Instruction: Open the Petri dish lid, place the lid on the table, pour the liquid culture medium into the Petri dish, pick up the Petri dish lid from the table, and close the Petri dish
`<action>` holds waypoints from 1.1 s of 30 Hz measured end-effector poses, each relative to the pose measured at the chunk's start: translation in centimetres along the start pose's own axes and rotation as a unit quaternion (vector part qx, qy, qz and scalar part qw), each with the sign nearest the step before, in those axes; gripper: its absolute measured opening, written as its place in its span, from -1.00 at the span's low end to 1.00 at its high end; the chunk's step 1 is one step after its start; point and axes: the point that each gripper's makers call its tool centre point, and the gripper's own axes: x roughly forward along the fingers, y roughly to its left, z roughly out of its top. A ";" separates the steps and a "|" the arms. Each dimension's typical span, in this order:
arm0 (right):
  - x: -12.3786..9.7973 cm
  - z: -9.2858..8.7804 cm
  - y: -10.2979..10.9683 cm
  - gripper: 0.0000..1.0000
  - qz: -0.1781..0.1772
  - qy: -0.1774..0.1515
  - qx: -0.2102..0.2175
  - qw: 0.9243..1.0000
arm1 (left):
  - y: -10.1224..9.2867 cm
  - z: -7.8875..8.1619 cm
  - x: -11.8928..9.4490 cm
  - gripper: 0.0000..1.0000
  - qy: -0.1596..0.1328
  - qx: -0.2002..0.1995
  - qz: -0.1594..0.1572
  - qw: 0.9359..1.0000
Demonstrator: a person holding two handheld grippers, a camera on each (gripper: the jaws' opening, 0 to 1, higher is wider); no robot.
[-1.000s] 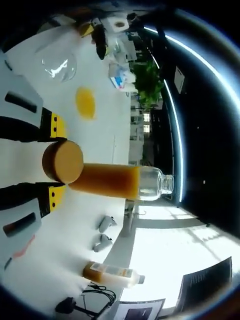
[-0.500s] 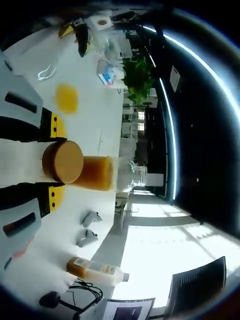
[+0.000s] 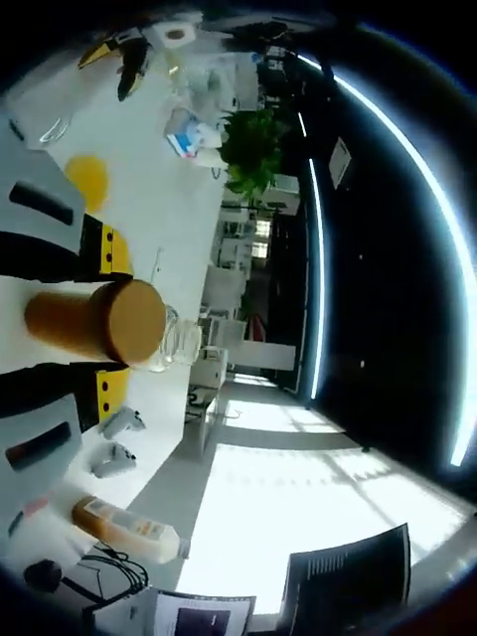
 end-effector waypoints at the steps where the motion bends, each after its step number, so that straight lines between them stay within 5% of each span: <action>1: 0.1 0.2 -0.1 -0.48 -0.002 -0.002 -0.001 1.000 | 0.0 0.0 0.0 0.01 0.000 0.000 0.000 1.000; 14: 2.0 3.4 -1.2 -0.48 -0.012 -0.029 -0.014 0.999 | 0.0 0.0 0.0 0.01 0.001 0.000 0.000 1.000; 33: 5.0 3.7 -1.6 -0.48 -0.009 -0.016 -0.032 0.999 | 0.0 -0.1 0.1 0.01 0.001 0.000 -0.001 1.000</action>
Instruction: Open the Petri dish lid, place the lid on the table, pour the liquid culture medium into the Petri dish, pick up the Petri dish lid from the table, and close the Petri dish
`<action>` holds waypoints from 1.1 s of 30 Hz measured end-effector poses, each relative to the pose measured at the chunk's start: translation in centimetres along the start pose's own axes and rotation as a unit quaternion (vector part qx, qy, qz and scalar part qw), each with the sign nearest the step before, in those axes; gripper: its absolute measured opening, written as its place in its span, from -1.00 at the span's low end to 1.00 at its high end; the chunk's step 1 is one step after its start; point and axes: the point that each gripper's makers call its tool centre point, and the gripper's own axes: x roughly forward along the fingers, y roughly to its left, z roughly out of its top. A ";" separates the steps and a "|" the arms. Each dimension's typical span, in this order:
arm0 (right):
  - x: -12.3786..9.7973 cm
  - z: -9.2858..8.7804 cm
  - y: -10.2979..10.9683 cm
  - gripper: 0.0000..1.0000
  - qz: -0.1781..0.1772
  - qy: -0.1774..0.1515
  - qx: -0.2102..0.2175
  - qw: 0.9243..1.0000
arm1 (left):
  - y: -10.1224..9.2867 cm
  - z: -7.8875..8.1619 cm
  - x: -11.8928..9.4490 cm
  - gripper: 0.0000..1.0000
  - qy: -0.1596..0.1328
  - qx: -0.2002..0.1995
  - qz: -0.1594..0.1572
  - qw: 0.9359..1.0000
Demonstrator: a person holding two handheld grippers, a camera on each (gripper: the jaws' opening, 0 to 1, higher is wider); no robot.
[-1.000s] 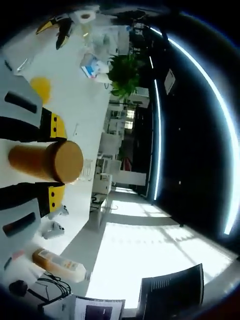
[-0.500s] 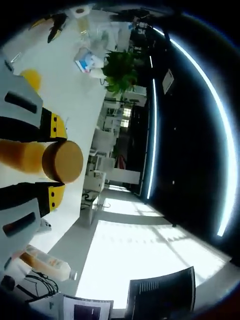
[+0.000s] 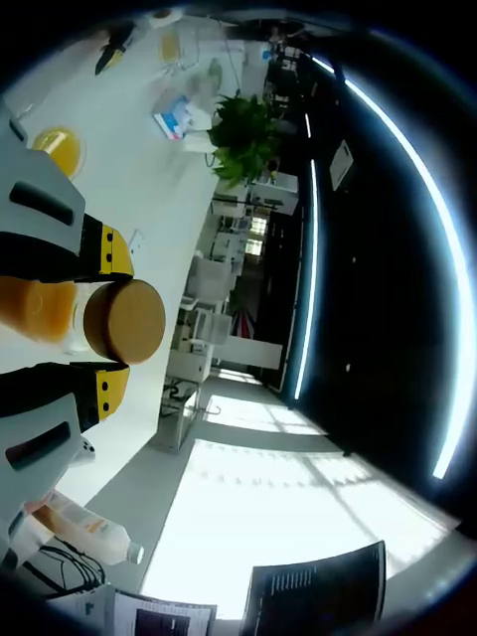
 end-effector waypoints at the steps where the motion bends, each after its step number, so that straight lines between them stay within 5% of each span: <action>1: 0.1 -0.1 -0.1 -0.48 0.000 0.001 0.002 1.000 | 0.0 0.0 0.0 0.01 0.000 0.000 0.000 1.000; 33: 0.5 -0.5 0.1 -0.41 0.002 -0.004 -0.005 1.000 | 0.0 0.0 0.0 0.01 0.001 0.003 0.002 1.000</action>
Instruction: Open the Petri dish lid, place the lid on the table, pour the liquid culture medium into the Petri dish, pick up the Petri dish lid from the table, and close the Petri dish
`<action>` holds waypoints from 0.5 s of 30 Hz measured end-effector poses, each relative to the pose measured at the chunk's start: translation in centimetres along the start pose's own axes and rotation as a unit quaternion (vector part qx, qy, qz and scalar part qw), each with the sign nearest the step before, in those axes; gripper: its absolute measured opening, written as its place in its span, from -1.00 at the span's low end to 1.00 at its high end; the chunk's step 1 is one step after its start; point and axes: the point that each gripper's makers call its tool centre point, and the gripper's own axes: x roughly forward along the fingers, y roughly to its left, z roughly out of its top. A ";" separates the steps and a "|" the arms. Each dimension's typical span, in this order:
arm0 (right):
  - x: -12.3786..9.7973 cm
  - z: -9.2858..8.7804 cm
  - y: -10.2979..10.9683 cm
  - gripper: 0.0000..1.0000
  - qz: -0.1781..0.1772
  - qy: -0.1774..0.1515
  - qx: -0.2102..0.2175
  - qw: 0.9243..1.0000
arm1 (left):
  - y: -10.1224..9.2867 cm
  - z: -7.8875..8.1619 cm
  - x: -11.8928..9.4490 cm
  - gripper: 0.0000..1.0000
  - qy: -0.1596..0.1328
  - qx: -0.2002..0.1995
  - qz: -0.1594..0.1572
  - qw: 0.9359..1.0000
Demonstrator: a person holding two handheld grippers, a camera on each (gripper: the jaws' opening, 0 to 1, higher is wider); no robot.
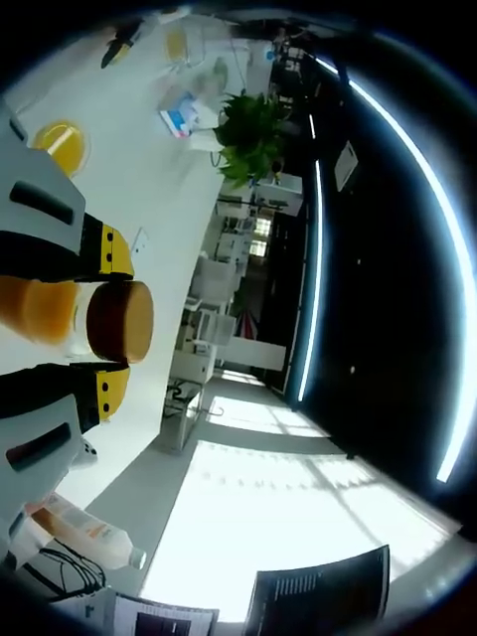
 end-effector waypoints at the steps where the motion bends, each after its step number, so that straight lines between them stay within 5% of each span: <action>1: -0.1 0.2 0.1 -0.38 0.003 -0.003 0.000 1.000 | 0.0 0.0 0.0 0.01 0.000 0.000 0.000 1.000; 15: -1.7 0.8 0.0 -0.34 0.005 -0.025 0.010 1.000 | -0.2 0.0 0.2 0.01 0.002 0.000 0.000 1.000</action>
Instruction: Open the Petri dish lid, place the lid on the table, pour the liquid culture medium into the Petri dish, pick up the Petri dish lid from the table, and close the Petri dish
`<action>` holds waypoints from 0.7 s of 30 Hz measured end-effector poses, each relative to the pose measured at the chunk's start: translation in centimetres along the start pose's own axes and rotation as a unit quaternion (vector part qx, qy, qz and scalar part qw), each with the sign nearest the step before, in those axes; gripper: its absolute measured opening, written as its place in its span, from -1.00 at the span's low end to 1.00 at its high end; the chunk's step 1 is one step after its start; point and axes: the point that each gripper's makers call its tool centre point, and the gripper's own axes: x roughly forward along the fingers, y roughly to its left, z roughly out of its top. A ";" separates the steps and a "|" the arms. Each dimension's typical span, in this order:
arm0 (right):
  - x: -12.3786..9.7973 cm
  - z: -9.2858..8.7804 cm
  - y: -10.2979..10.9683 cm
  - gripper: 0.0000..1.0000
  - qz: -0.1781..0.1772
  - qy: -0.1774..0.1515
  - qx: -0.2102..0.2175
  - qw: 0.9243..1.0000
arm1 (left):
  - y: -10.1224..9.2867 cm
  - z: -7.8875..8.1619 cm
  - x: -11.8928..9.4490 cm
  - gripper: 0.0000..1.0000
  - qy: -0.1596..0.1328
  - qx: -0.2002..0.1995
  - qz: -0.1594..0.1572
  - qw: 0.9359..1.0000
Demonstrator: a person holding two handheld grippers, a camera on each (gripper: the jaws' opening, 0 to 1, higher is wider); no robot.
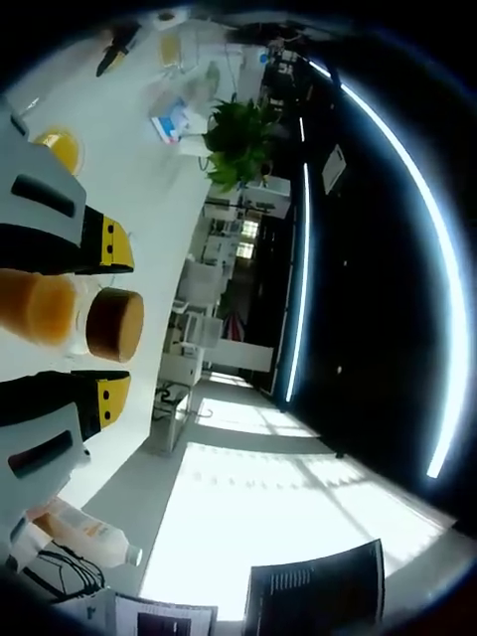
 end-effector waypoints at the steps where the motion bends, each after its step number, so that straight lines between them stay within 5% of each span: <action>1: -0.2 0.1 0.0 -0.34 0.001 -0.002 0.003 1.000 | 0.0 0.0 0.0 0.01 0.000 0.000 0.000 1.000; 6: -1.2 0.3 -0.1 -0.34 0.004 -0.010 0.016 1.000 | -0.1 -0.1 0.0 0.01 0.002 0.000 0.001 1.000; 15: -3.8 0.1 2.8 -0.26 0.066 -0.016 0.074 0.995 | 0.0 0.1 0.0 0.01 0.000 -0.008 0.001 1.000; 21: -5.6 -0.9 5.2 -0.21 0.103 -0.016 0.058 0.993 | 0.4 0.2 -0.1 0.02 -0.005 -0.021 0.000 1.000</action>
